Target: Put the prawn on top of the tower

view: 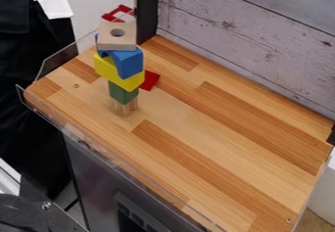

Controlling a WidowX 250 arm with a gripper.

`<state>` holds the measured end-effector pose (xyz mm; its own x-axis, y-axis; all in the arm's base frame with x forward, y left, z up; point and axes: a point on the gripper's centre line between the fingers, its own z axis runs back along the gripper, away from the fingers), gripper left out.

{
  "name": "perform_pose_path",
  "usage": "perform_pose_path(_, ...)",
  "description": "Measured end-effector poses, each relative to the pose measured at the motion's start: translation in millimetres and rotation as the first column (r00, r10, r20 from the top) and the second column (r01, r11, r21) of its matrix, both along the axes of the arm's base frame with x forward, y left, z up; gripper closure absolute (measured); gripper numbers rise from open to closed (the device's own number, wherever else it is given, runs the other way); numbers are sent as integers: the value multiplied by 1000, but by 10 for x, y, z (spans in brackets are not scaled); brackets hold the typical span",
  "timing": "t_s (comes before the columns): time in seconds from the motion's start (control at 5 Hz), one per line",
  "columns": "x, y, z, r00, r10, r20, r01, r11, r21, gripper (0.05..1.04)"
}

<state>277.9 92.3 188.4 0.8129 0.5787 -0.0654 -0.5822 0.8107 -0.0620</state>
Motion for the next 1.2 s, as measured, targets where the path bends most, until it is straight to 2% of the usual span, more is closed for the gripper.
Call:
perform_pose_path(0.4,-131,-80,-117,995,-8,-99,9,1000,7,752)
perform_pose_path(0.6,-184,-115,-204,992,-9,-124,7,1000,-18,752)
perform_pose_path(1.2,-290,-128,-198,993,-8,-115,0,998,-65,752)
